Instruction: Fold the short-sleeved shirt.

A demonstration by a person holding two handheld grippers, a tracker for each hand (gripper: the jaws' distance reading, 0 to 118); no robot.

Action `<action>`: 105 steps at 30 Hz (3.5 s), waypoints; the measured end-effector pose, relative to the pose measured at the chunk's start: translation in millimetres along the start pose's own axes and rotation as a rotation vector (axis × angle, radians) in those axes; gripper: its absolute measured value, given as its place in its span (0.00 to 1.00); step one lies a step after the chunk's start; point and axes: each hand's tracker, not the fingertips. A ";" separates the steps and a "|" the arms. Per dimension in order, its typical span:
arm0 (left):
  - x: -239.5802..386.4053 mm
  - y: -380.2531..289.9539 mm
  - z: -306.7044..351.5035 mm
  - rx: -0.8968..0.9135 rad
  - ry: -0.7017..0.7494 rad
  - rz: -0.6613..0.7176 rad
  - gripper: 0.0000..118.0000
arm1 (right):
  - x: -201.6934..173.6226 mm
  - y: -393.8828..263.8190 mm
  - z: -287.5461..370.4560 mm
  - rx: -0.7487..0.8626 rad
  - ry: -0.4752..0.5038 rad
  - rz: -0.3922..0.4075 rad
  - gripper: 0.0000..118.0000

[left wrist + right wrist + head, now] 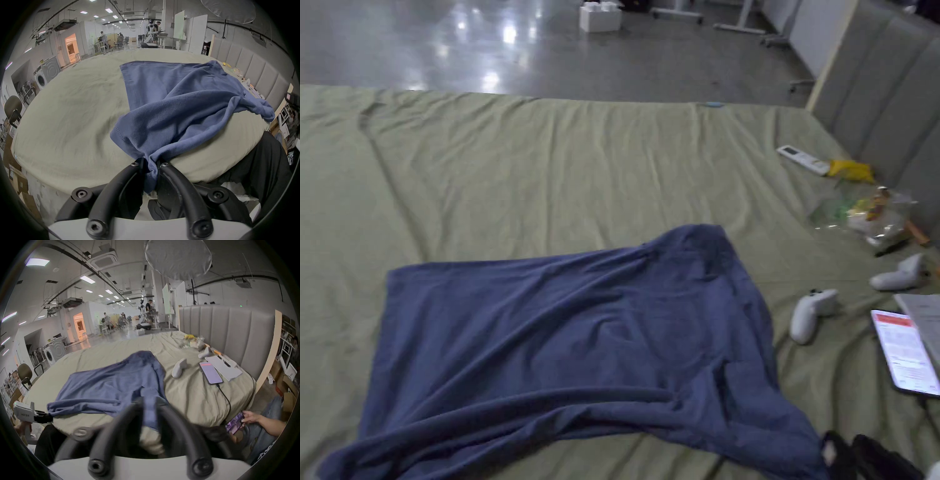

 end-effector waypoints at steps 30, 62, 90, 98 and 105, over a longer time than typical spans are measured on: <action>16.3 63.5 107.2 0.386 -0.056 0.000 0.06 | 34.0 41.3 -42.5 0.090 0.088 -0.021 0.04; -60.4 148.7 87.5 0.396 0.010 0.122 0.75 | 3.5 139.0 -130.6 0.074 0.114 0.259 0.59; 83.9 73.6 289.9 0.808 0.119 -0.074 0.00 | -87.1 88.4 103.5 0.471 0.208 0.157 0.00; 65.2 78.5 277.3 0.781 0.108 0.003 0.00 | -80.6 90.8 89.8 0.437 0.188 0.136 0.00; 39.3 72.2 219.5 0.672 0.153 0.081 0.06 | -79.9 81.7 73.2 0.377 0.187 0.127 0.00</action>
